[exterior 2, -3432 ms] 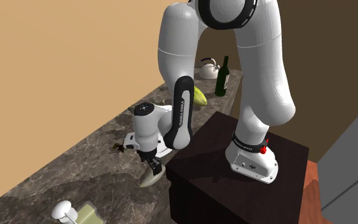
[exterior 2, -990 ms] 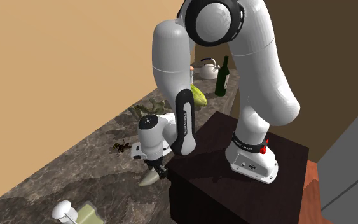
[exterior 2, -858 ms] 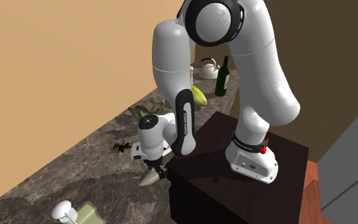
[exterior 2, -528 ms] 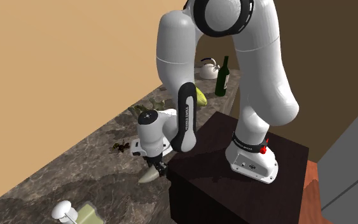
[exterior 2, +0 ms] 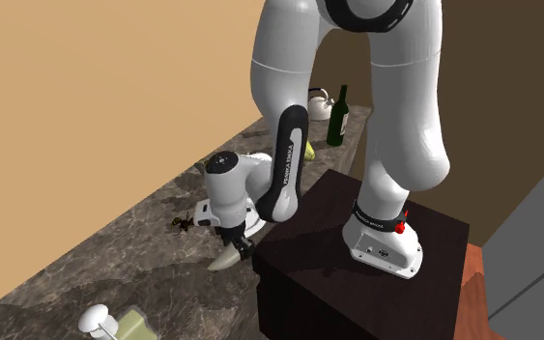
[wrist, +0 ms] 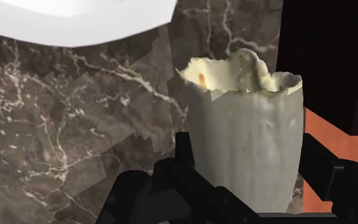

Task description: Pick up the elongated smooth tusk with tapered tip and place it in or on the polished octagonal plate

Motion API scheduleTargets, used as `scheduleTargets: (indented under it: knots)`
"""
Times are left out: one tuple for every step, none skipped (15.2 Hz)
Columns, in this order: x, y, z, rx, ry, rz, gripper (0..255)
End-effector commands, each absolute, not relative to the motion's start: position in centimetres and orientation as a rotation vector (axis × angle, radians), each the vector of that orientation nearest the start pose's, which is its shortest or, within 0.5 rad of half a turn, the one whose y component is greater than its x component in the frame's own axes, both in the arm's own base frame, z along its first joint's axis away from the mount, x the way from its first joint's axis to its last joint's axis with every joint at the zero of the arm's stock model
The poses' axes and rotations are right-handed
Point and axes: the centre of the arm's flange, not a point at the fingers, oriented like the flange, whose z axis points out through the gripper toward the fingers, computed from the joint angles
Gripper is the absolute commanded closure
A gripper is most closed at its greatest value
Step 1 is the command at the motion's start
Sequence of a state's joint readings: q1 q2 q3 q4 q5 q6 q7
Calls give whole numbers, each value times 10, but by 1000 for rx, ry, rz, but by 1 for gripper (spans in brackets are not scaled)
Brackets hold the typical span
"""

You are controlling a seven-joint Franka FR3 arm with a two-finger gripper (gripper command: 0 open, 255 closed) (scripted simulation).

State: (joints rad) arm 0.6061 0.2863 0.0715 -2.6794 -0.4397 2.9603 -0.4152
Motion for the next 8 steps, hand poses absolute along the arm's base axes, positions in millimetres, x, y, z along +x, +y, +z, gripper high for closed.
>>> scheduleTargets:
  knots:
    - [290,274,153,-2316,-2208,-11,255]
    - [290,274,159,-2316,-2208,-11,255]
    - [290,274,164,-2316,-2208,-11,255]
    - [290,274,169,-2316,-2208,-11,255]
    - [290,274,172,-2316,-2208,-11,255]
    - [298,263,173,-2316,-2208,-11,255]
    - [306,253,174,-2316,-2208,-11,255]
    - [313,242,175,-2316,-2208,-11,255]
